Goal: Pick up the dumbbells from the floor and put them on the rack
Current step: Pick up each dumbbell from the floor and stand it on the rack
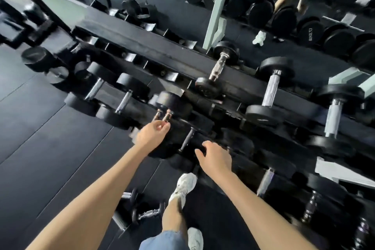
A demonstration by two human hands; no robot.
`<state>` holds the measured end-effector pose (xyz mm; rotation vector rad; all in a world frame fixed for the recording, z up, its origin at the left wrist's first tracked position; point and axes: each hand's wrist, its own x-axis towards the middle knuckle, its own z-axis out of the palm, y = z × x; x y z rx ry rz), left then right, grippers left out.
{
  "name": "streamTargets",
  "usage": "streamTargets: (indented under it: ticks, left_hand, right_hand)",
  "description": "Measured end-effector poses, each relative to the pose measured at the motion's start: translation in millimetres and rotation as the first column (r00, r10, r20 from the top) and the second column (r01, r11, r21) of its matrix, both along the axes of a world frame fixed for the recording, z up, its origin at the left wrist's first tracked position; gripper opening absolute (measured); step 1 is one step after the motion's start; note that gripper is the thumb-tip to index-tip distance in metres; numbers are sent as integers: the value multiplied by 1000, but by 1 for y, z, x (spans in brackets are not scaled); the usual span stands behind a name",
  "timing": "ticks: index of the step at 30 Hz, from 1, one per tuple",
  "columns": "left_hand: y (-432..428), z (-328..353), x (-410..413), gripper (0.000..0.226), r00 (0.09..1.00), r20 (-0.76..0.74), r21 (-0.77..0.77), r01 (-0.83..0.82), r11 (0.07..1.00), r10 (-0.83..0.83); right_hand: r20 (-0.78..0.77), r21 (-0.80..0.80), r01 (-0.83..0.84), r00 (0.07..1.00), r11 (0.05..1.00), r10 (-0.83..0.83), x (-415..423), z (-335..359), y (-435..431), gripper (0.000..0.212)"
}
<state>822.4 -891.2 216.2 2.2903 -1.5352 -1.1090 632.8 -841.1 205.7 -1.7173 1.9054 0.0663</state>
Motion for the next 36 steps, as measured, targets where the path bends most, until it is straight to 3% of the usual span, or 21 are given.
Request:
streamTargets:
  ticks: [10,21,29,36]
  left_hand:
    - [249,-45,85,37,976,35,229,-219,949,217]
    - [342,-130,186,36,876,19,323,-462,826,482]
    - [344,-280,249,35,872,-49,436,-421,795,488]
    - [325,-463,230,38,820,-130,521,-421,742,557]
  right_hand:
    - [-3,274,-413,903,868,430,83,-56,158,40]
    - [-52,384,-530,805,756,590,186,-141,196,39]
    - [-126,431,-427,844,795,522,250,-278,200,37]
    - [-134,443,-484,796,754,590,265,-450,186,36]
